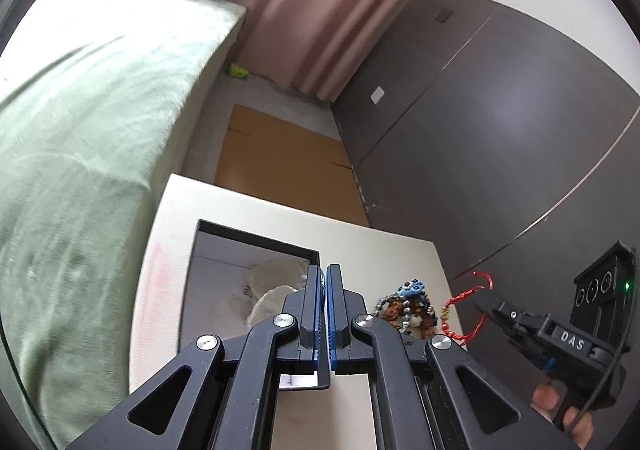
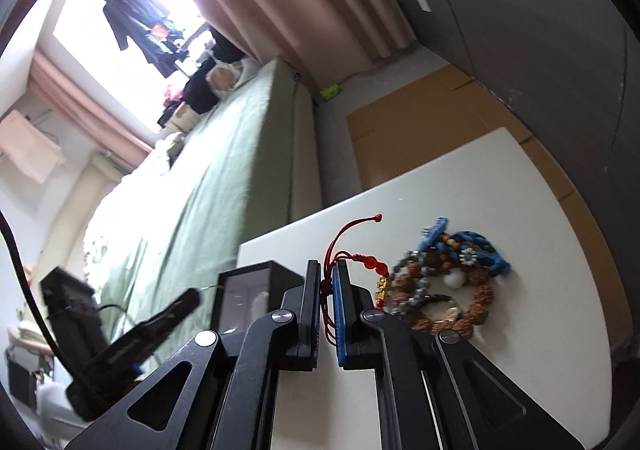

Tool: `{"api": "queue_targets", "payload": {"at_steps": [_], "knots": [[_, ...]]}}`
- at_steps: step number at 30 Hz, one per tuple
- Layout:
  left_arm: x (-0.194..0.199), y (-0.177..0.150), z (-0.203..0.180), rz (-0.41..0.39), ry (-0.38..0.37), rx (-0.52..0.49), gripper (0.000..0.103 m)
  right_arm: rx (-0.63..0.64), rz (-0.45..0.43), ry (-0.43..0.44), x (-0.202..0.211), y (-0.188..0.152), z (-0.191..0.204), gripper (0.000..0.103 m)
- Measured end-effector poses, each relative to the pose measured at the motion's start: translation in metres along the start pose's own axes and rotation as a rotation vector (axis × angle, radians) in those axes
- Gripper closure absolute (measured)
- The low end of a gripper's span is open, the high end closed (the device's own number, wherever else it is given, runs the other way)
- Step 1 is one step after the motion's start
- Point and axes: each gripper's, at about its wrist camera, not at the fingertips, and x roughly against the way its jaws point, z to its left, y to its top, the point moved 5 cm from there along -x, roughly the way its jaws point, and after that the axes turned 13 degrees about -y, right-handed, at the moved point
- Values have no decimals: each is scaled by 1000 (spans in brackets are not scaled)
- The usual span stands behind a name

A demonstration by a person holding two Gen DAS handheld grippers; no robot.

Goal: Organize jewelry

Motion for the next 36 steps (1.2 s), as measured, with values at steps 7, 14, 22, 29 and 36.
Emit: {"api": "queue_targets", "payload": {"at_steps": [7,14,22,29,36], "knots": [[12,7,5,-58,2,31,35,18,12,29,-3,-4,14,96],[38,19,17,-125,-6,93,35,65,11,101,0,-11,39,96],[67,29,29,-196,-4,103,35,142,28,168,-11,-22,89,96],[84,33,44,-229,-5,152,35,156,66,231,-39,-32,116,95],[86,34,51,-236,14,161,35,182,119,168,-71,-39,120,57]]}}
